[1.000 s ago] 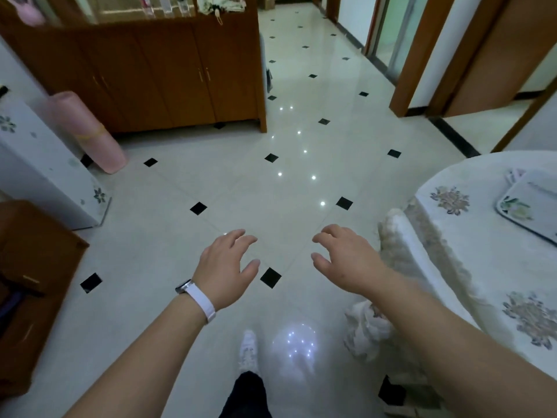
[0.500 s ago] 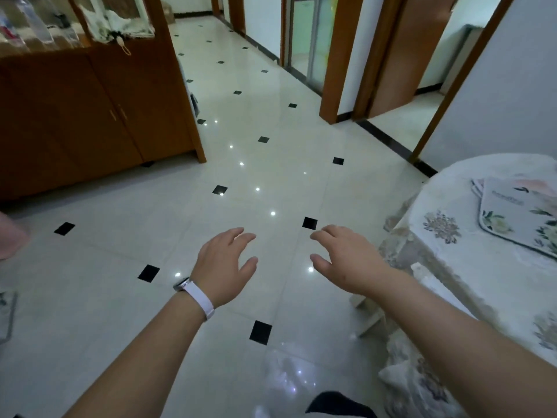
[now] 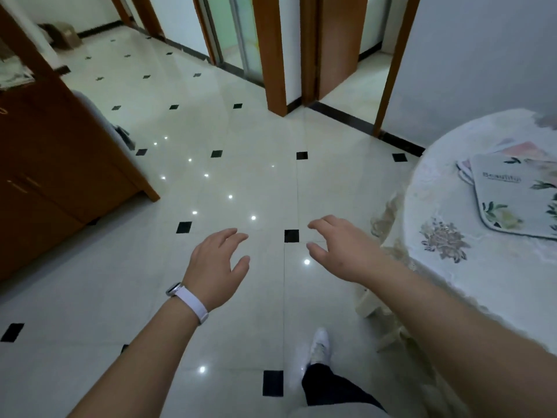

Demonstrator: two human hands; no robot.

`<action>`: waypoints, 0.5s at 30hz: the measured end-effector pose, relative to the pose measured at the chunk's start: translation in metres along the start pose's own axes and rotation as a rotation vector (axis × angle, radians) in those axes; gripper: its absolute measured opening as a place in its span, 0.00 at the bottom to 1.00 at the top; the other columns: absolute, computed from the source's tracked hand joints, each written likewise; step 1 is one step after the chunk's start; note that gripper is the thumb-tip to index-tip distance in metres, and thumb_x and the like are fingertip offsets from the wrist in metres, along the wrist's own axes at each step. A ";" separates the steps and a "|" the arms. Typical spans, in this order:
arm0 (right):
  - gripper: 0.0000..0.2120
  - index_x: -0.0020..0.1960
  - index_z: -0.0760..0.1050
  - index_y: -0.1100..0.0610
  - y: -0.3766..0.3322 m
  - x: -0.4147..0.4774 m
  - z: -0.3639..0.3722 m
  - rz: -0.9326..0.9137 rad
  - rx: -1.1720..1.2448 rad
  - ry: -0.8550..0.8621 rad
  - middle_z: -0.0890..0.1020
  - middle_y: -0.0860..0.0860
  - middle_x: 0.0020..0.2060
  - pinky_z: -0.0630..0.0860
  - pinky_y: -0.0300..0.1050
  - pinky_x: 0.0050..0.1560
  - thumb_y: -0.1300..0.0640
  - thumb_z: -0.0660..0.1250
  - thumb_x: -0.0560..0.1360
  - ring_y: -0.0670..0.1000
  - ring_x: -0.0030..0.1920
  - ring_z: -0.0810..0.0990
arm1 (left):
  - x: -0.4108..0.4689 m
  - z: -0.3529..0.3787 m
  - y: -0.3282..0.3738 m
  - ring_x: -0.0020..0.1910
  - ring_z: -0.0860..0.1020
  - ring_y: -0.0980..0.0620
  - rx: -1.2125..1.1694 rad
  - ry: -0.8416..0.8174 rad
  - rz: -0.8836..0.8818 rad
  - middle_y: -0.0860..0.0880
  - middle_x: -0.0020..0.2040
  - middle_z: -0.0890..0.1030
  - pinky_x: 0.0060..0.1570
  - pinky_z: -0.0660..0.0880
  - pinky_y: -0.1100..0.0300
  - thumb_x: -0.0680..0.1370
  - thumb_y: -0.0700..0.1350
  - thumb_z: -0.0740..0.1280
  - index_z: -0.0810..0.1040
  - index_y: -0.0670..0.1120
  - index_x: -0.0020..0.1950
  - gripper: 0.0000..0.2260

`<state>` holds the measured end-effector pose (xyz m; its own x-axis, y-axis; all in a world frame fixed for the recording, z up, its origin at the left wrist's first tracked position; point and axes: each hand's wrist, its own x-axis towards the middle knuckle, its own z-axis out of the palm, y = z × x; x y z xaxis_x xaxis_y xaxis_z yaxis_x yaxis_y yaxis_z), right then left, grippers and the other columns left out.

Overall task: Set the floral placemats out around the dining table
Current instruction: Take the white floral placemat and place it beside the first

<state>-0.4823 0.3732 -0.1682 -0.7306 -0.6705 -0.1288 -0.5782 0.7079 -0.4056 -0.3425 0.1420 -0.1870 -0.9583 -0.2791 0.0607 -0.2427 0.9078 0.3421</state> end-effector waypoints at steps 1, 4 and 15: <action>0.23 0.72 0.68 0.52 0.008 0.017 -0.005 0.010 0.006 -0.003 0.73 0.50 0.68 0.69 0.50 0.65 0.45 0.59 0.80 0.54 0.67 0.71 | 0.024 -0.001 -0.001 0.67 0.71 0.48 0.012 -0.018 0.005 0.49 0.68 0.74 0.66 0.67 0.48 0.73 0.60 0.55 0.75 0.51 0.66 0.25; 0.23 0.73 0.67 0.52 0.037 0.060 -0.027 0.050 0.020 0.008 0.72 0.49 0.69 0.69 0.51 0.66 0.45 0.59 0.80 0.54 0.67 0.71 | 0.094 -0.003 0.008 0.67 0.71 0.48 0.016 -0.031 0.063 0.50 0.67 0.75 0.65 0.68 0.47 0.73 0.59 0.55 0.75 0.51 0.65 0.24; 0.24 0.73 0.67 0.52 0.139 0.135 -0.099 0.306 0.053 0.132 0.71 0.49 0.70 0.70 0.50 0.64 0.45 0.59 0.80 0.53 0.68 0.70 | 0.289 0.028 0.080 0.69 0.69 0.47 -0.061 -0.151 0.343 0.48 0.70 0.73 0.66 0.67 0.51 0.73 0.61 0.55 0.73 0.51 0.68 0.27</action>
<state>-0.6971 0.4030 -0.1519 -0.9100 -0.3921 -0.1348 -0.3080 0.8569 -0.4134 -0.6432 0.1429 -0.1678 -0.9949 0.0909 0.0441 0.1009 0.9190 0.3810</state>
